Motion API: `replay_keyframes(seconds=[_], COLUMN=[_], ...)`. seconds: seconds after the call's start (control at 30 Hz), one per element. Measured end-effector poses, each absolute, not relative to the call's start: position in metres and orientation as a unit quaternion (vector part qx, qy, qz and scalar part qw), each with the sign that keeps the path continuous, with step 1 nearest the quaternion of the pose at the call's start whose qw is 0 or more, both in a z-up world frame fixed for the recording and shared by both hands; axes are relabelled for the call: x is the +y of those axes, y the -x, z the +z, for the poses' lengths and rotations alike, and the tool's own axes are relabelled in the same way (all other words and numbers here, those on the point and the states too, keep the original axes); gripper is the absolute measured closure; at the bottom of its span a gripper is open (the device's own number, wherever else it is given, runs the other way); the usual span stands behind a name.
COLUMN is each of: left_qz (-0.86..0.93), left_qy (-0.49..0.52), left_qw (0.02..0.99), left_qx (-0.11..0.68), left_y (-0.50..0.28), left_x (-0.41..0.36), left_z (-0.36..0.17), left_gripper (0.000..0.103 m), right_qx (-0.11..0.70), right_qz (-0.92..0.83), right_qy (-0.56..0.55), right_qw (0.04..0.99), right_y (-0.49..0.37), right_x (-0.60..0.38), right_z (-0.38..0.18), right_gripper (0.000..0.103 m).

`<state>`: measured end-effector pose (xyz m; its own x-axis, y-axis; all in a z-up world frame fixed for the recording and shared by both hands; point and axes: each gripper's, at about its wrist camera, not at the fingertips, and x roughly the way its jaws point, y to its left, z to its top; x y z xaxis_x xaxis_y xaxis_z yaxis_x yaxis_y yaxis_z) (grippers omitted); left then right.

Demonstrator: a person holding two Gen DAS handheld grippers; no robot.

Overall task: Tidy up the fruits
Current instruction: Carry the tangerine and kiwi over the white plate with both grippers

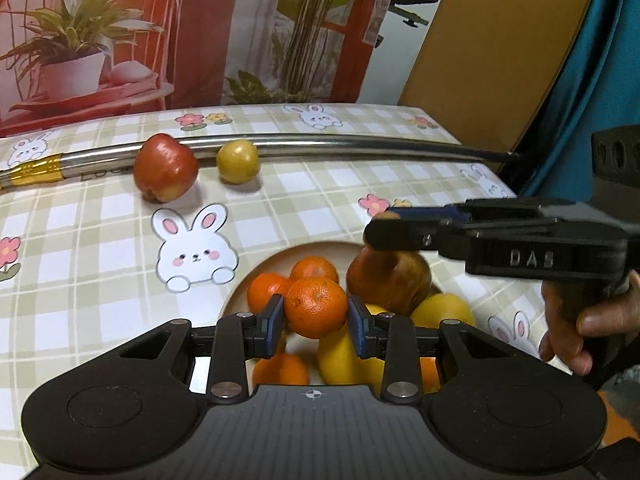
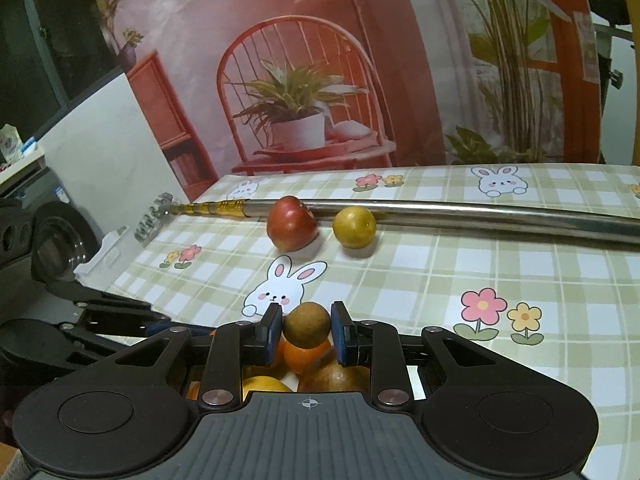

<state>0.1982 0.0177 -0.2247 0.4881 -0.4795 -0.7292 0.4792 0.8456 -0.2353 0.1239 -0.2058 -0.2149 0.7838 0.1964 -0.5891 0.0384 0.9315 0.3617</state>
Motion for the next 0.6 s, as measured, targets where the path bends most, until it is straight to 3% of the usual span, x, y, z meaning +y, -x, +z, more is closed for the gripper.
replay_keyframes(seconds=[0.6], left_qz=[-0.298], left_qy=[-0.008], left_qw=[0.85], left_qx=[0.435], left_y=[-0.212], left_x=[-0.004], left_z=[-0.233], left_gripper=[0.067], right_qx=[0.325], right_qz=[0.031], right_qy=[-0.182], right_qw=[0.928], right_y=[-0.119], right_x=[-0.211], right_z=[-0.217], right_gripper=[0.079])
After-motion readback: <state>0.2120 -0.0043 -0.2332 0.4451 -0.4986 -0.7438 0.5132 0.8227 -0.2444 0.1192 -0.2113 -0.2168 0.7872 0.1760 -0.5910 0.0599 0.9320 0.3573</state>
